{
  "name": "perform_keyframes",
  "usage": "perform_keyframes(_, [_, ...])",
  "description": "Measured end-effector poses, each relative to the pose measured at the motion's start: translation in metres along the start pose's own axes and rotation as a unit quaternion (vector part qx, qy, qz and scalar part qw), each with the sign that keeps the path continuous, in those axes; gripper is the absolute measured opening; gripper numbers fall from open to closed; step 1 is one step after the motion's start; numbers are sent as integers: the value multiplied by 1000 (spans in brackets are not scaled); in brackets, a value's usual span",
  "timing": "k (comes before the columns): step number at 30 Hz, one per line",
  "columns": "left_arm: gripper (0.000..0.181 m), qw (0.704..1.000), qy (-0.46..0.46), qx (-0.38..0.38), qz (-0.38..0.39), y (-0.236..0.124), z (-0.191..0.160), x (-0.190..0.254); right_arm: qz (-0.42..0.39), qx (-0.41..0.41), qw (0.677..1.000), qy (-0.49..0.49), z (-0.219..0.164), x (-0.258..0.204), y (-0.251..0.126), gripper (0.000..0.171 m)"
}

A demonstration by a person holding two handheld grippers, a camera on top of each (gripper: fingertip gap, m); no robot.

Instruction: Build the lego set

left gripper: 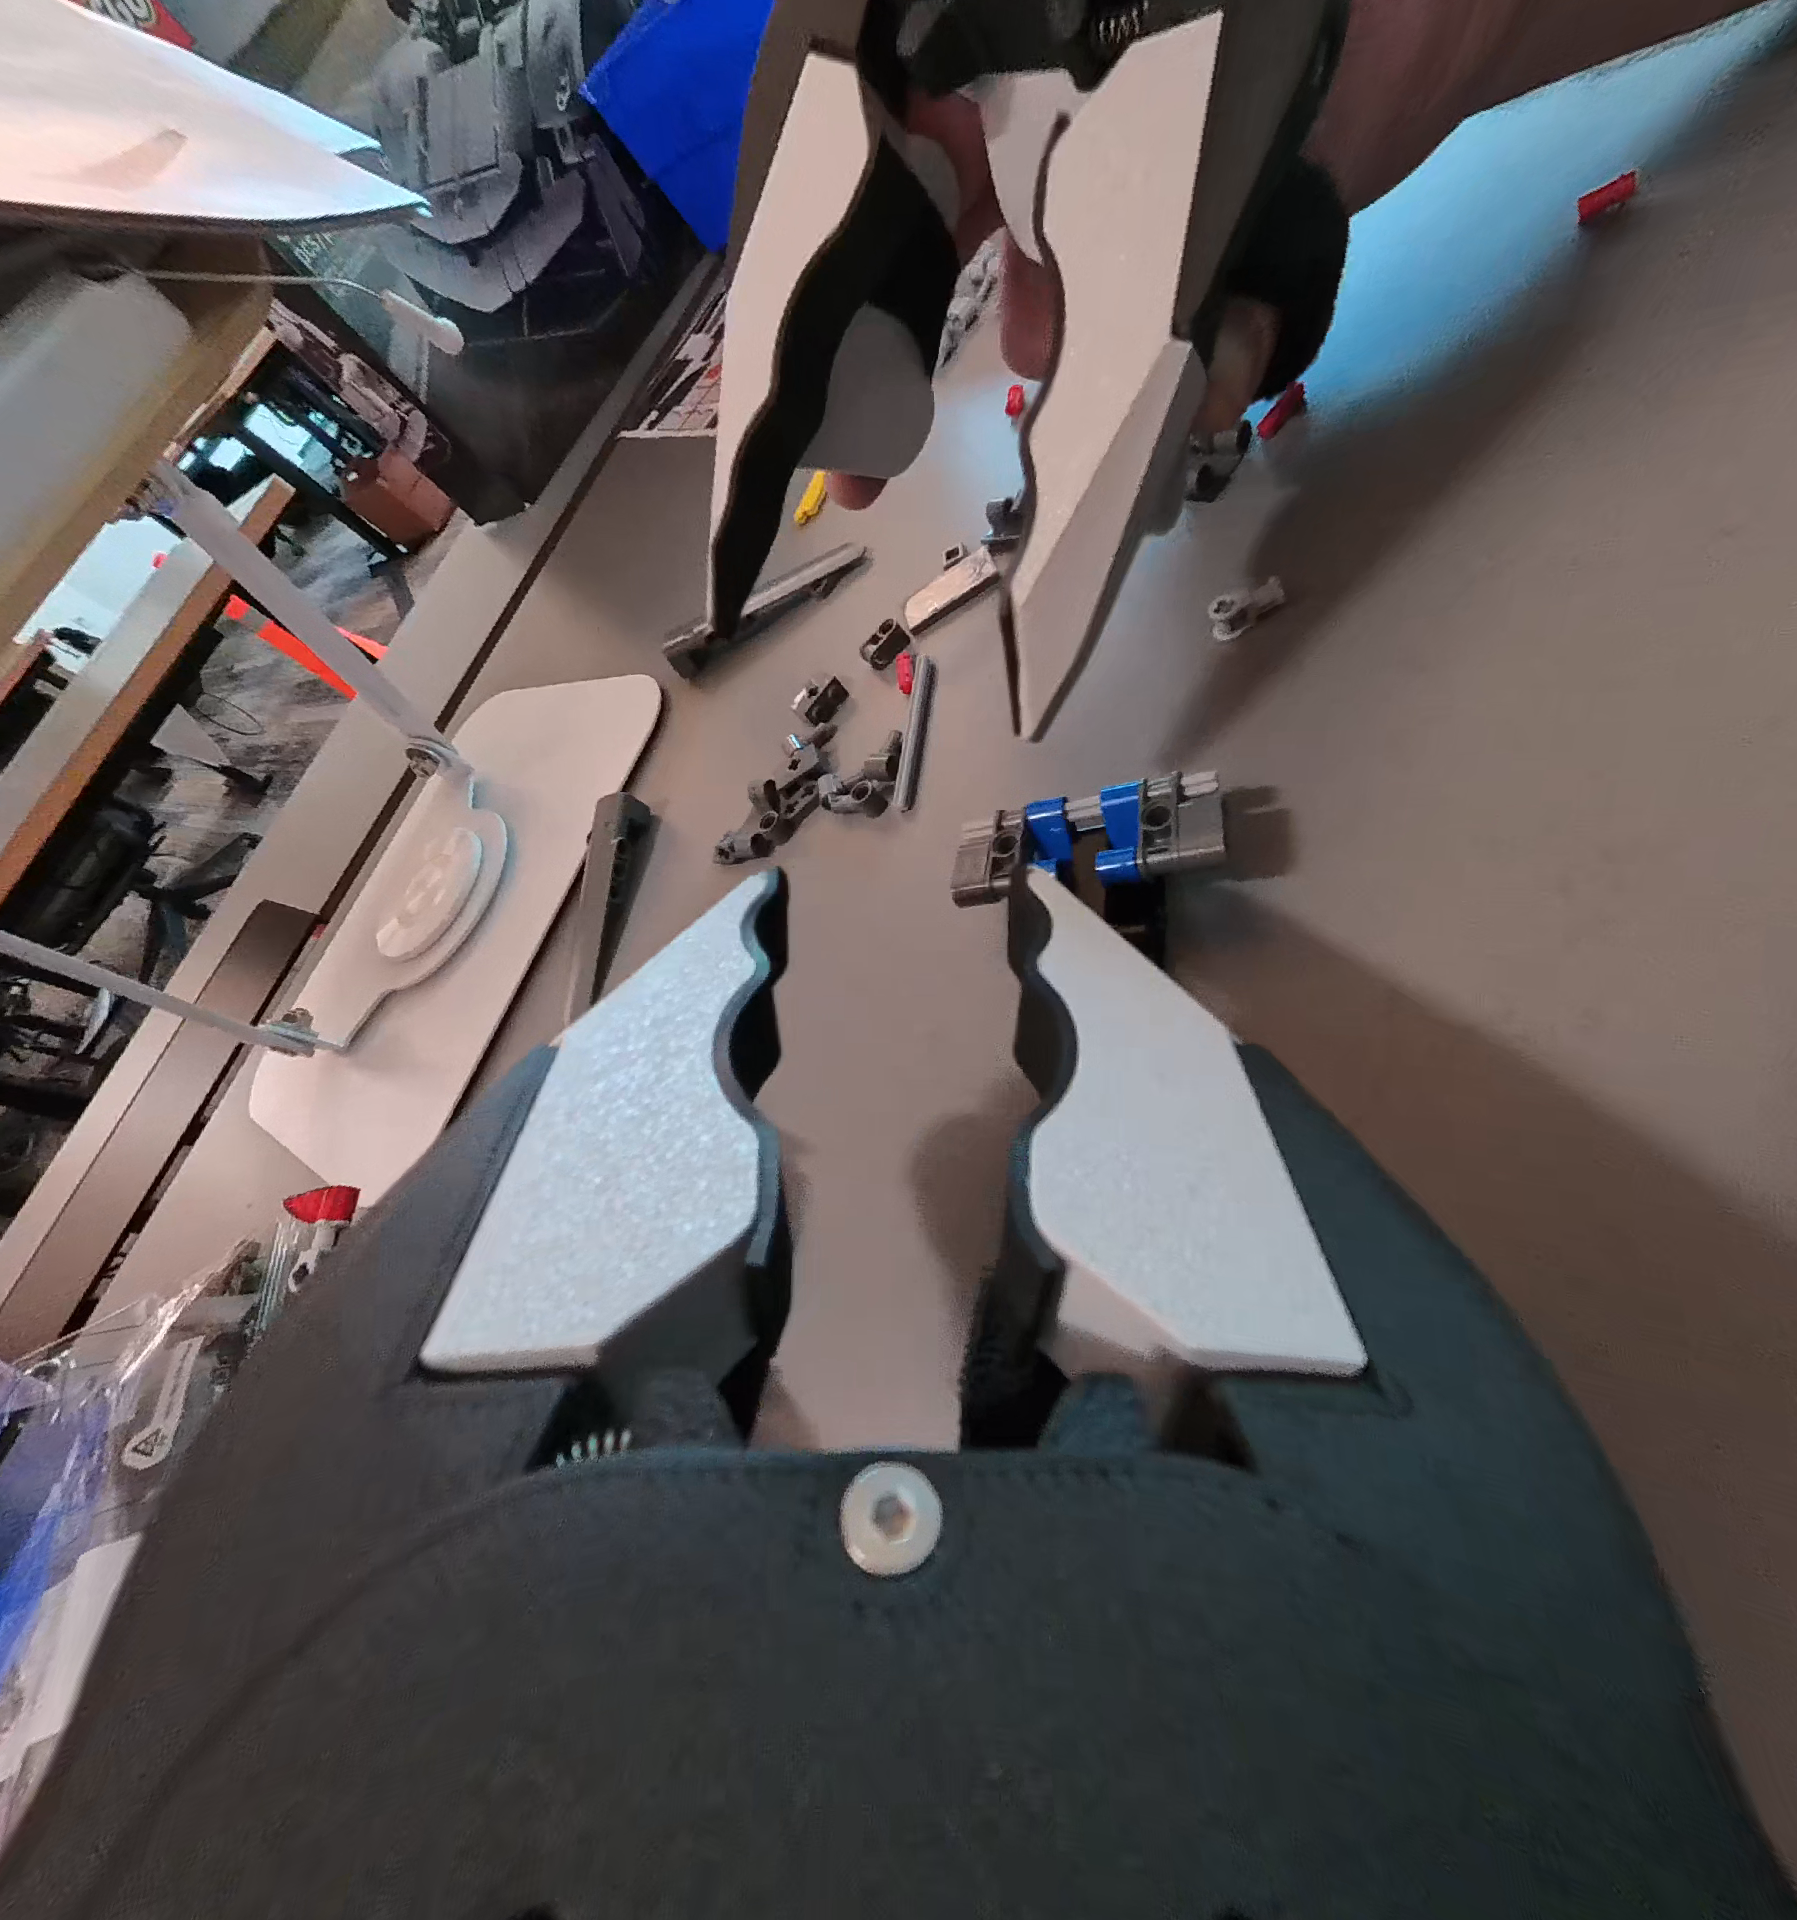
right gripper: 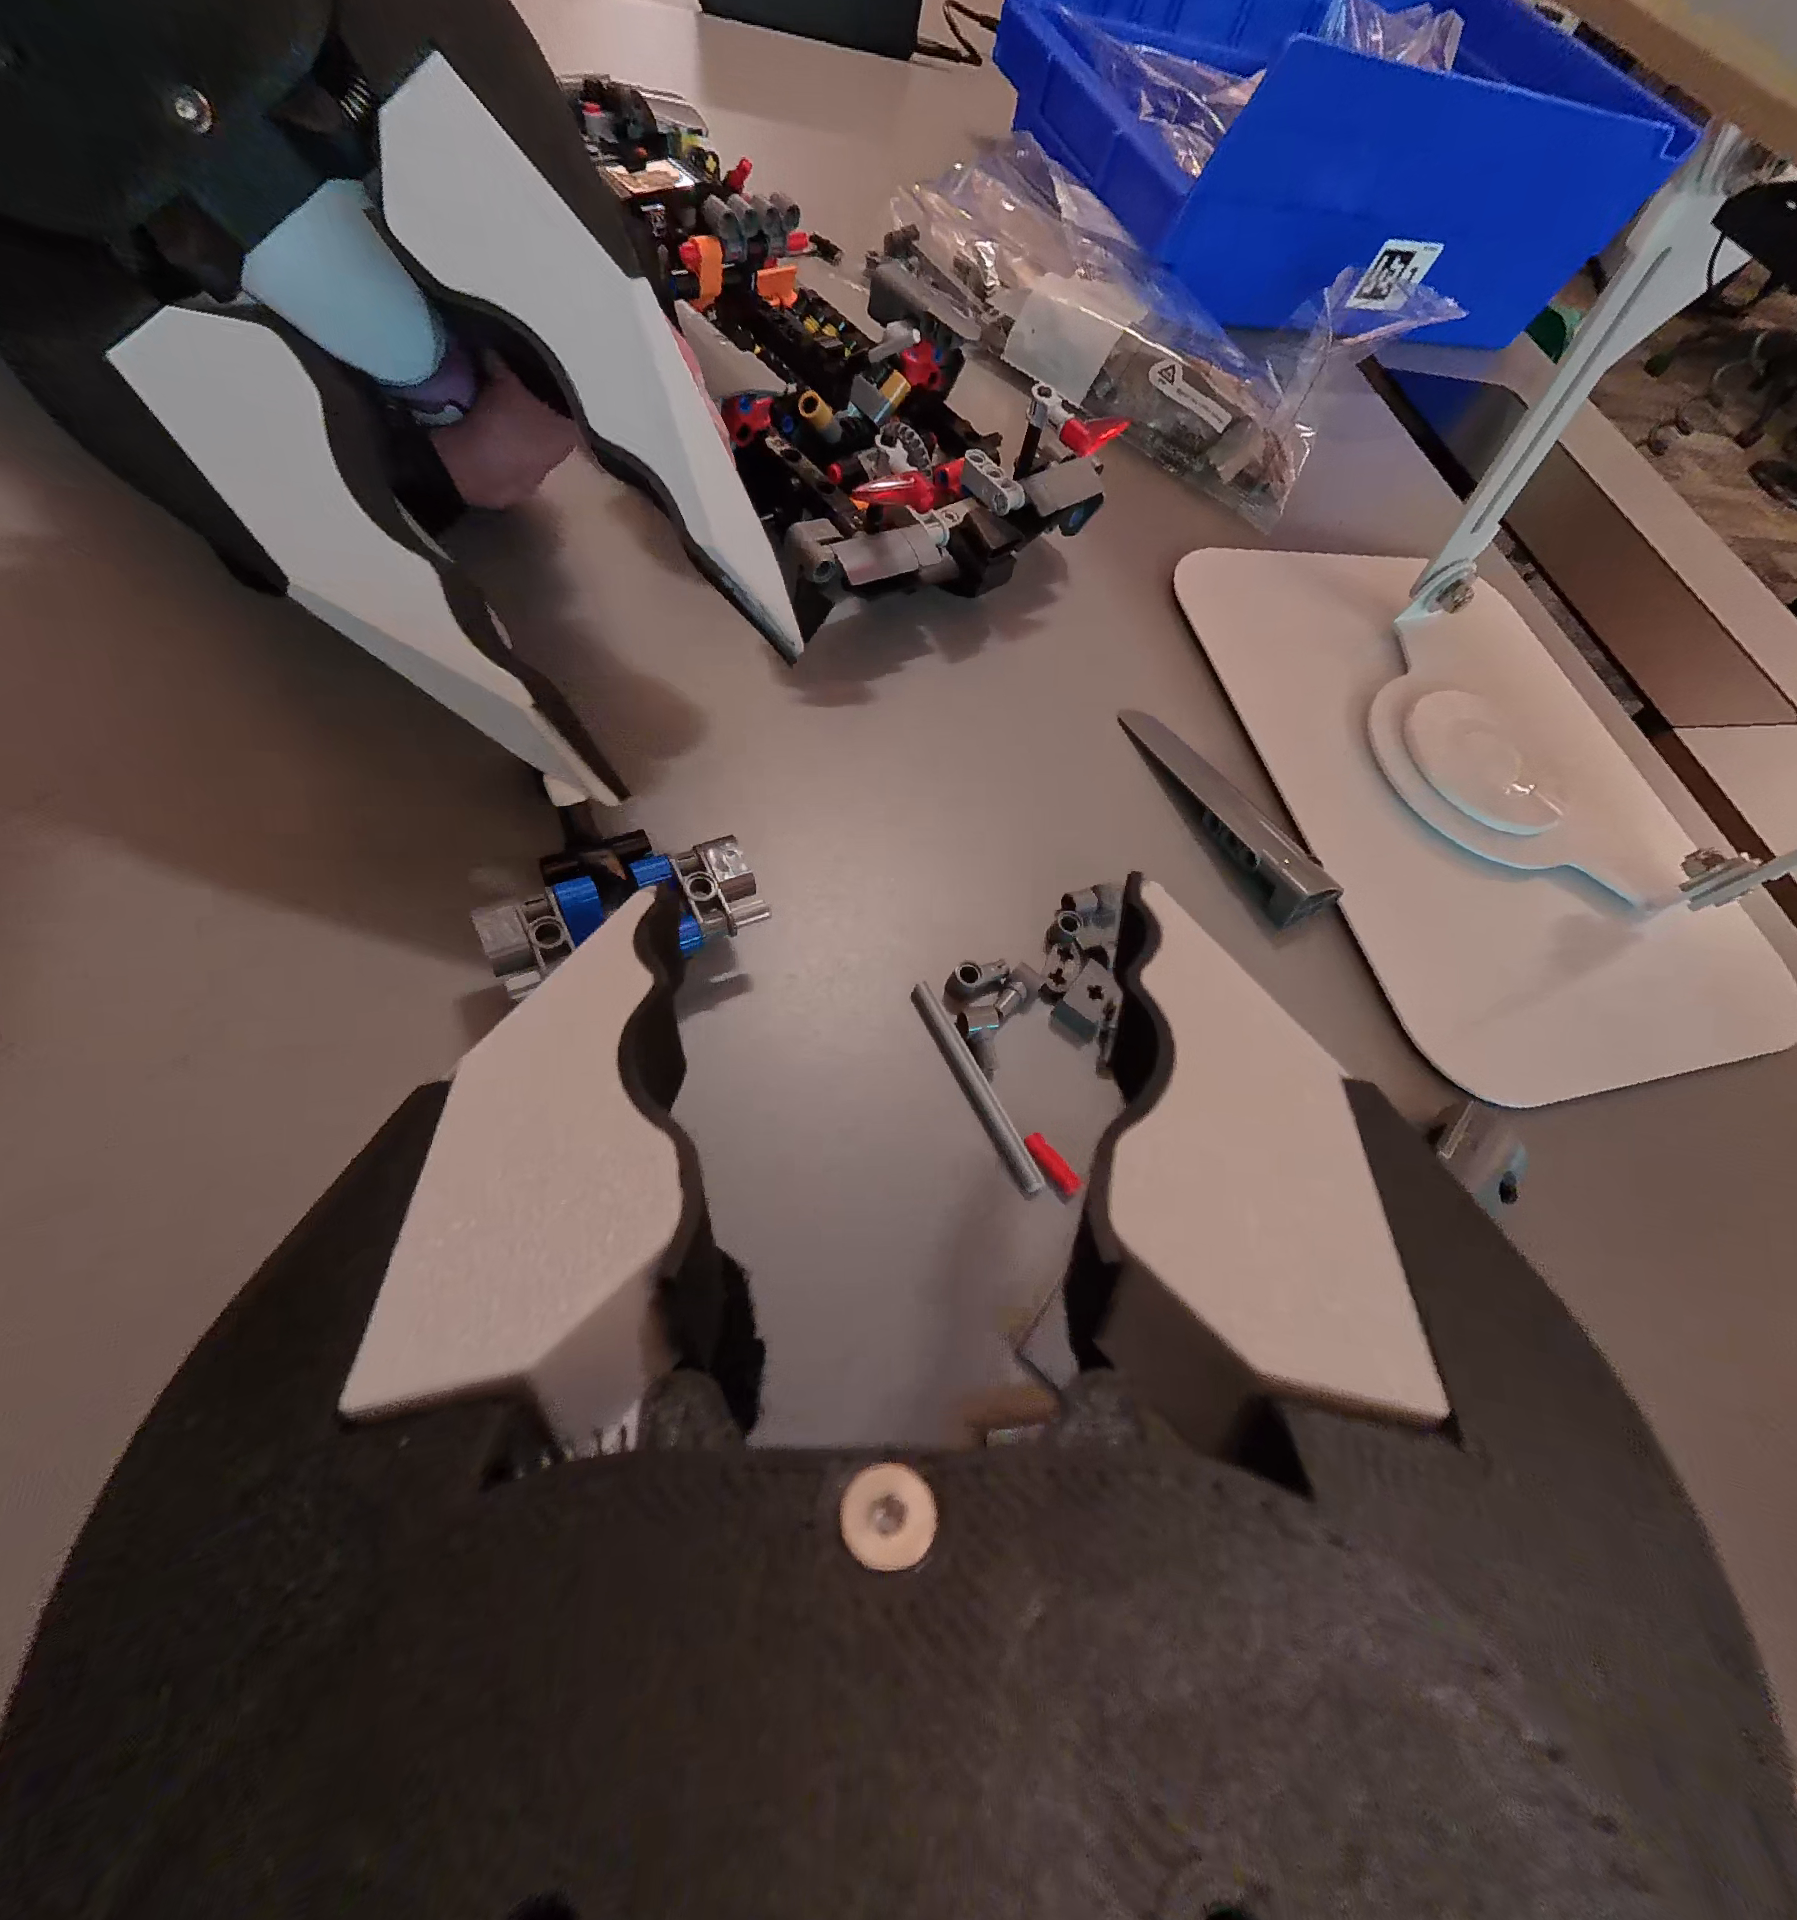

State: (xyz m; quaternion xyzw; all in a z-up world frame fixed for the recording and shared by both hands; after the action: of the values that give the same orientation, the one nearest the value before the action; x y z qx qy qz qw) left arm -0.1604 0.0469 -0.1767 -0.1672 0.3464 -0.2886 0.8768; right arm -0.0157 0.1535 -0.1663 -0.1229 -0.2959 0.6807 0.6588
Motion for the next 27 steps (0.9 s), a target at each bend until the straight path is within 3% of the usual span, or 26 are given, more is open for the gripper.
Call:
perform_keyframes(8, [73, 999, -25, 4, -19, 0, 2, -2, -4, 2, 1000, 7, 1, 2, 1, 94])
perform_keyframes(17, [68, 998, -54, 10, -11, -7, 8, -9, 28, -19, 999, 39, 8, 1, -5, 95])
perform_keyframes(20, [69, 998, -64, 15, -21, -11, 9, -12, 23, -32, 998, 39, 10, 1, -8, 84])
perform_keyframes(23, [57, 996, -79, 27, -35, -18, 13, -14, 15, -50, 998, 37, 13, 1, -13, 74])
perform_keyframes(25, [54, 996, -80, 27, -42, -21, 14, -15, 26, -57, 997, 42, 17, -2, -19, 81])
perform_keyframes(27, [52, 996, -73, 25, -49, -23, 14, -14, 21, -62, 997, 32, 21, -8, -22, 102])
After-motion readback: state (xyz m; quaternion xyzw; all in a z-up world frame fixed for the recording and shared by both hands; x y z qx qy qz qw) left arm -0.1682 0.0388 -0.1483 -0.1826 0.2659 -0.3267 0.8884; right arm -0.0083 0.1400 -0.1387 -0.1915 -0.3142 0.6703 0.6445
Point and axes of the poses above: each gripper's, where its closed fingertips meet, y out along the fingers, z out of its top, x = y × z across the jaws, the point moved 9 cm from there along -y, back along the fingers, and after that the axes turned 7 degrees about -x, right-handed, at the moved point
